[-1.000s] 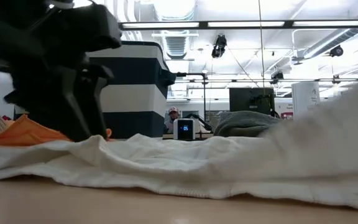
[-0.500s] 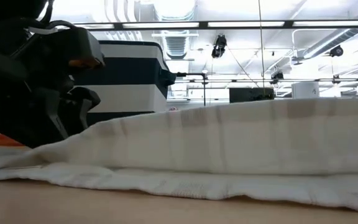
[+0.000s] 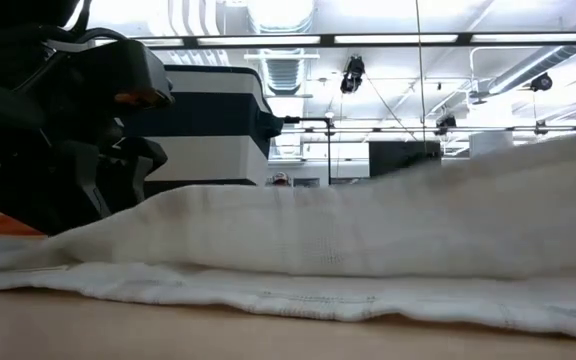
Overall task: Fold towel
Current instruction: Fold the white patterned kitchen towel
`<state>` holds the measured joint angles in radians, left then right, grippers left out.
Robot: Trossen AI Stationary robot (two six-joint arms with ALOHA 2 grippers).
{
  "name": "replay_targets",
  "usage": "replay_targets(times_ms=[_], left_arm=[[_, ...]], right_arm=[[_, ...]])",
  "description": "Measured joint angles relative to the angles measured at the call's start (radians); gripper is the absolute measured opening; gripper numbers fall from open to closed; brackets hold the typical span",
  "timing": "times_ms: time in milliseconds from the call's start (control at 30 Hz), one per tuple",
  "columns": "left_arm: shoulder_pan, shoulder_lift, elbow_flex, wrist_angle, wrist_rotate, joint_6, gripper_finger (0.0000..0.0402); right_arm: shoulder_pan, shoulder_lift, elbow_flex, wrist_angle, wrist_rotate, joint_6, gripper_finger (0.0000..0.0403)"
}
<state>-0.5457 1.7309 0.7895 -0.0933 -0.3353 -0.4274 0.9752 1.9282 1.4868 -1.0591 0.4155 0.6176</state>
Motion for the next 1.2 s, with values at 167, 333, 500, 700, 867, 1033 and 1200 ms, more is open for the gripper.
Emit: replay_targets(times_ms=[167, 333, 500, 700, 867, 1033, 1200], left_arm=[[0.0, 0.0, 0.0, 0.001, -0.003, 0.0, 0.0162], [-0.001, 0.0, 0.0, 0.0, -0.004, 0.002, 0.0162], [-0.001, 0.0, 0.0, -0.002, -0.005, 0.002, 0.0162], [-0.001, 0.001, 0.0, -0.003, -0.006, 0.004, 0.0162], [0.0, -0.002, 0.0, -0.005, -0.005, 0.014, 0.0162], [0.0, -0.01, -0.001, -0.012, -0.005, 0.021, 0.0162], [0.0, -0.011, -0.001, -0.011, -0.005, 0.022, 0.0162]], right_arm=[[0.028, 0.077, -0.008, 0.11, -0.109, 0.02, 0.0018], [0.028, 0.131, -0.01, 0.109, -0.135, 0.033, 0.0018], [0.026, 0.146, -0.01, 0.133, -0.17, 0.047, 0.0018], [0.028, 0.129, -0.009, 0.132, -0.181, 0.09, 0.0018], [0.028, 0.106, -0.003, 0.132, -0.181, 0.095, 0.0018], [0.028, 0.104, -0.017, 0.151, -0.18, 0.154, 0.0019], [0.03, 0.109, -0.051, 0.231, -0.212, 0.115, 0.0018]])
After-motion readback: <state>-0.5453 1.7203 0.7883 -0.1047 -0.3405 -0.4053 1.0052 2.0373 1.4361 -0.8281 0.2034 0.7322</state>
